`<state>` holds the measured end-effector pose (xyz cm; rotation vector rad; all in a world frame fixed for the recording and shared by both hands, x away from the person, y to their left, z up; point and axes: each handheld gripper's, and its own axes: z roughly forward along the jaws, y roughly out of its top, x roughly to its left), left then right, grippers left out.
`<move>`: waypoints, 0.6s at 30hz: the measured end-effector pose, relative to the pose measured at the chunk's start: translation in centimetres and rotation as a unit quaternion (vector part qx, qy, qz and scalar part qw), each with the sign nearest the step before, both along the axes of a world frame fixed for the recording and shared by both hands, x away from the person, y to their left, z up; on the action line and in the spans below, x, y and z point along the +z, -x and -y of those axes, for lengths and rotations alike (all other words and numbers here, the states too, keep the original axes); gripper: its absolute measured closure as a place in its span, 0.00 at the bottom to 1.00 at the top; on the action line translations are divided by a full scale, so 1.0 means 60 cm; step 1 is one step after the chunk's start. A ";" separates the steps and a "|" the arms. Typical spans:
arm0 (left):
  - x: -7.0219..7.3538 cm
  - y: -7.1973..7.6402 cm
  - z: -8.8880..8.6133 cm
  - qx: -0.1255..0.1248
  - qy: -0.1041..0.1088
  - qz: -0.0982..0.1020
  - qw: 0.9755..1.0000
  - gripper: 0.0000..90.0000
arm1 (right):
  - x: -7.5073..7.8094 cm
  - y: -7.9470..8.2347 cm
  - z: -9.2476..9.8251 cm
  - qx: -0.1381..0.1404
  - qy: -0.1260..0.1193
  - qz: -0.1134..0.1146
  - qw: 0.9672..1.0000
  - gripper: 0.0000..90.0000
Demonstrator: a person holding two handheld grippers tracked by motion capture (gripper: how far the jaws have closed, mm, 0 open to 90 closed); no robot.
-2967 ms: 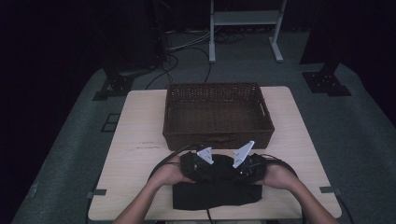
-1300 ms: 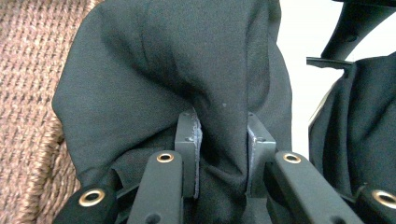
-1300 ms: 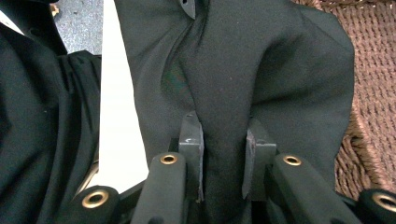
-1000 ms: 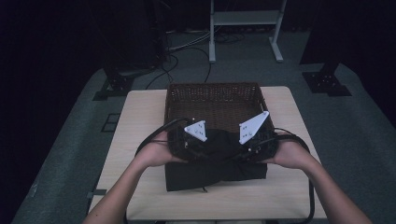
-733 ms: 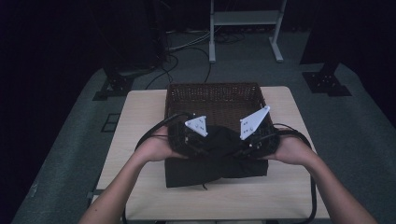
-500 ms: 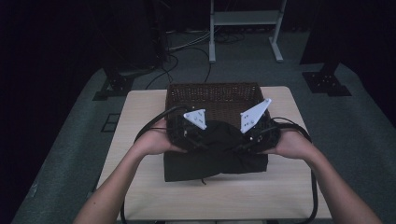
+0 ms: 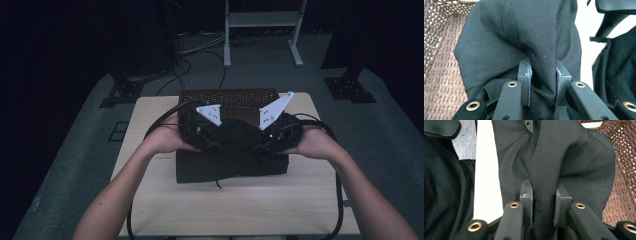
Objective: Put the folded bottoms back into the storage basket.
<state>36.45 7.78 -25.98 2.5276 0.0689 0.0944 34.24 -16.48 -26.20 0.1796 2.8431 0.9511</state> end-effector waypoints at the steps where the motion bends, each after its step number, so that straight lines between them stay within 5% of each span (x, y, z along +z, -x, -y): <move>1: 0.000 0.000 0.000 0.000 0.000 0.000 1.000 0.80 | 0.003 -0.001 0.001 0.000 -0.001 0.001 1.000 0.81; 18: 0.047 -0.027 0.003 0.005 -0.008 0.008 1.000 0.80 | 0.042 -0.030 0.005 0.004 -0.013 0.005 1.000 0.81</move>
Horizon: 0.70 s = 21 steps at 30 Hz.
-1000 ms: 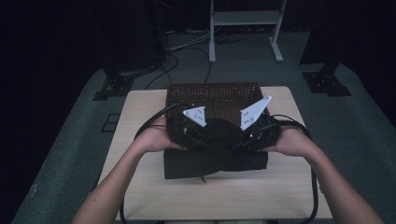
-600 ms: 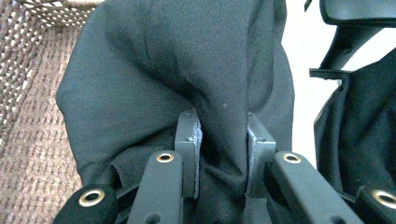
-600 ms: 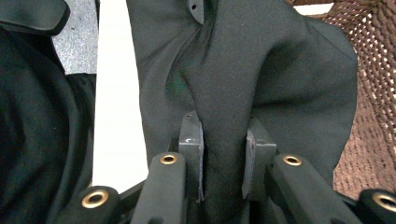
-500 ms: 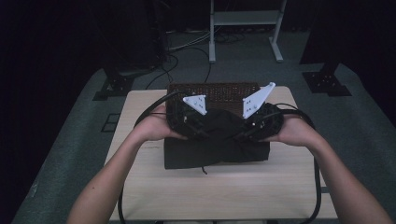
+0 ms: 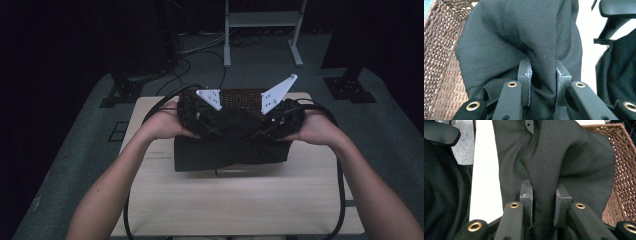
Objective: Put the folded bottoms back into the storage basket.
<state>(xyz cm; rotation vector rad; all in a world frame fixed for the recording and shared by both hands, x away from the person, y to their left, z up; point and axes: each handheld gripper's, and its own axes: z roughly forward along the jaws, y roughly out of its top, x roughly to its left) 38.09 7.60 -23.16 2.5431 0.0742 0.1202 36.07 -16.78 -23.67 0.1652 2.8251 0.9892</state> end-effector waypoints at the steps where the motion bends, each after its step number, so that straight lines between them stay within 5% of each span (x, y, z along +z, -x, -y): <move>1: 0.001 -0.002 0.001 0.002 0.000 -0.001 1.000 0.80 | 0.000 -0.002 0.000 0.000 -0.001 -0.001 1.000 0.81; 21: 0.035 -0.052 -0.002 0.003 -0.003 0.012 1.000 0.80 | 0.034 -0.050 -0.003 -0.004 -0.001 0.001 1.000 0.81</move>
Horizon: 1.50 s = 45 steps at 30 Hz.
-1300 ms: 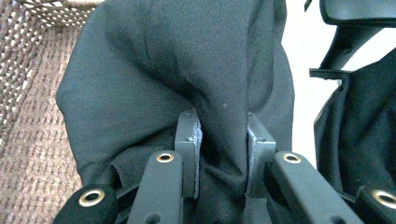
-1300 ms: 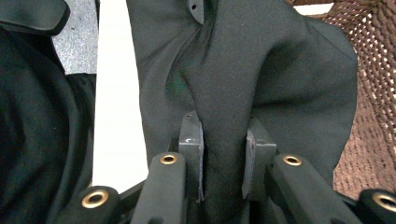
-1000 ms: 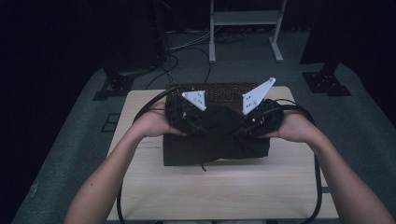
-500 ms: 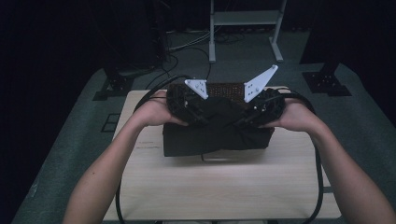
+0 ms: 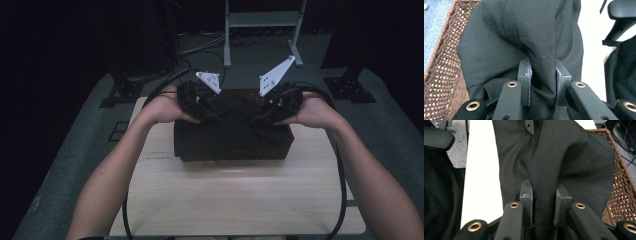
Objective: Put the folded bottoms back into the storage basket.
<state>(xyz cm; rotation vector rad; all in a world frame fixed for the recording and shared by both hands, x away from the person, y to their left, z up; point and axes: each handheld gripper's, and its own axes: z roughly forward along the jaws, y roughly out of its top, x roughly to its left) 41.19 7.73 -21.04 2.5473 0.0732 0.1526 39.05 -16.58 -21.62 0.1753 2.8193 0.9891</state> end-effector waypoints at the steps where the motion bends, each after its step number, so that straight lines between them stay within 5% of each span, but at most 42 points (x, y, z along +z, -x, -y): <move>1: 0.004 -0.008 0.000 0.002 0.001 0.003 1.000 0.80 | 0.004 -0.007 -0.001 -0.001 0.001 0.003 1.000 0.81; 25: 0.041 -0.086 0.003 0.017 -0.013 0.022 1.000 0.80 | 0.032 -0.086 -0.002 -0.016 -0.012 0.015 1.000 0.81; 45: 0.045 -0.141 0.014 0.030 -0.028 0.036 0.999 0.80 | 0.035 -0.150 0.002 -0.030 -0.012 0.015 0.999 0.81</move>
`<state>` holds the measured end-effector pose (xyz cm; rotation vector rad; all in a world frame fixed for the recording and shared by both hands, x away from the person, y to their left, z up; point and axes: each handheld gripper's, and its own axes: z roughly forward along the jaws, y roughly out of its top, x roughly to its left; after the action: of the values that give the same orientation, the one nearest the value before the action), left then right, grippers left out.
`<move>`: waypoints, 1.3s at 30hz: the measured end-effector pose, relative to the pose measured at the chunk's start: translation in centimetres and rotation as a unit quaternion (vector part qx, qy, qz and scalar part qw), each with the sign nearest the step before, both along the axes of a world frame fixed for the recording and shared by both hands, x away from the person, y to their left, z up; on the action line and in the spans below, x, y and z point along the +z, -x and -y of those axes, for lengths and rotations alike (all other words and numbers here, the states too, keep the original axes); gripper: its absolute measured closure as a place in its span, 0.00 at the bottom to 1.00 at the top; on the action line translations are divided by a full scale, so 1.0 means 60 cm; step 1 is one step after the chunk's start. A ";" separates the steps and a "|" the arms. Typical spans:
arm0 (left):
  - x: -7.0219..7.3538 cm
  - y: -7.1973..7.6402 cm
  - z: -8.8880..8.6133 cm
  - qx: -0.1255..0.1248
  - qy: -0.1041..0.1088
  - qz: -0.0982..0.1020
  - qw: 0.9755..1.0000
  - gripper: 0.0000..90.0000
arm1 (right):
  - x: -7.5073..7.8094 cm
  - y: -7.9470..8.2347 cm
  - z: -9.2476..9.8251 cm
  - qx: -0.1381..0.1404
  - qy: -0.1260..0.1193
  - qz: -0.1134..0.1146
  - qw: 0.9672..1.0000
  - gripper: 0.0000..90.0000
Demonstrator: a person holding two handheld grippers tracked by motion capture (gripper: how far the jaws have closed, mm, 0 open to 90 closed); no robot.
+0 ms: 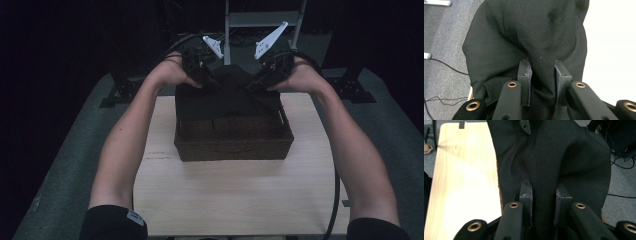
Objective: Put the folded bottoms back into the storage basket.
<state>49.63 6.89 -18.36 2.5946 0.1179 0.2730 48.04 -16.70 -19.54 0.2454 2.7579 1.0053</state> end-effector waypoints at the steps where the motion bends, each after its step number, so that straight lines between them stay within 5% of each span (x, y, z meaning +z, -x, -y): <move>1: -0.001 -0.003 0.000 -0.001 -0.001 0.001 1.000 0.80 | -0.001 -0.003 0.000 0.000 0.002 0.002 1.000 0.81; 15: -0.023 -0.030 0.001 0.015 -0.017 0.008 1.000 0.80 | -0.028 -0.040 -0.007 -0.017 0.003 -0.008 1.000 0.81; 39: -0.108 -0.054 0.018 0.021 -0.021 0.002 1.000 0.84 | -0.106 -0.070 -0.002 -0.038 0.036 -0.038 0.998 0.80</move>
<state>52.87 5.83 -24.87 2.6359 0.1682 0.2987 52.24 -16.55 -25.87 0.3813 2.8228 0.8955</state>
